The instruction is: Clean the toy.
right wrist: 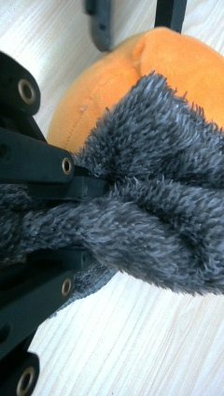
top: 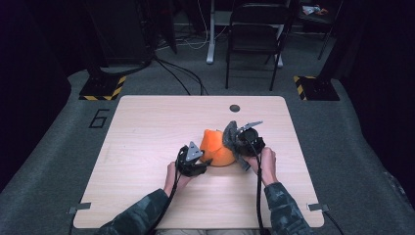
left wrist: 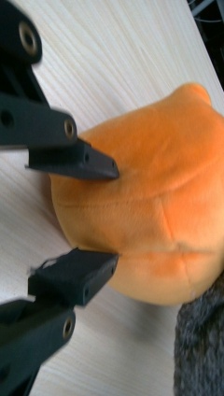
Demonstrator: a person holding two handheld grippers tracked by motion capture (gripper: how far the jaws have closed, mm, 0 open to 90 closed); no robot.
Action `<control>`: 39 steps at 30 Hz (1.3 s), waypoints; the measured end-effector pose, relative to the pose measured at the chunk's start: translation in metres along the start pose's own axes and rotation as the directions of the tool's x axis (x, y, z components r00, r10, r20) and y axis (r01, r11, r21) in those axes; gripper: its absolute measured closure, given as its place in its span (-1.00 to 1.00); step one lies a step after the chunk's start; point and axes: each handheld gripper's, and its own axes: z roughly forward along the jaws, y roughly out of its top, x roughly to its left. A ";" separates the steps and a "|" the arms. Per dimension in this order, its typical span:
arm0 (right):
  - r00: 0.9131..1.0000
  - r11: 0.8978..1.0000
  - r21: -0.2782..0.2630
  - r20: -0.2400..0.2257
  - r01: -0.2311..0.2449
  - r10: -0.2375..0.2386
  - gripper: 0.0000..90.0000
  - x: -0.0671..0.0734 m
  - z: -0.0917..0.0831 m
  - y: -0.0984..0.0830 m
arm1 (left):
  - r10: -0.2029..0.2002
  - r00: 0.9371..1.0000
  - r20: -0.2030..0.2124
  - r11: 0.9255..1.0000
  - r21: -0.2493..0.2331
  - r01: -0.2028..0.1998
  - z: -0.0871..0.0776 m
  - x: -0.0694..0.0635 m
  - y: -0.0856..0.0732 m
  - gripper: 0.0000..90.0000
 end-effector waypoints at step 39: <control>0.989 0.987 -0.067 -0.006 0.144 -0.145 0.64 0.050 -0.010 0.018 | 0.009 1.000 0.015 1.000 0.007 -0.009 -0.002 0.001 0.004 0.78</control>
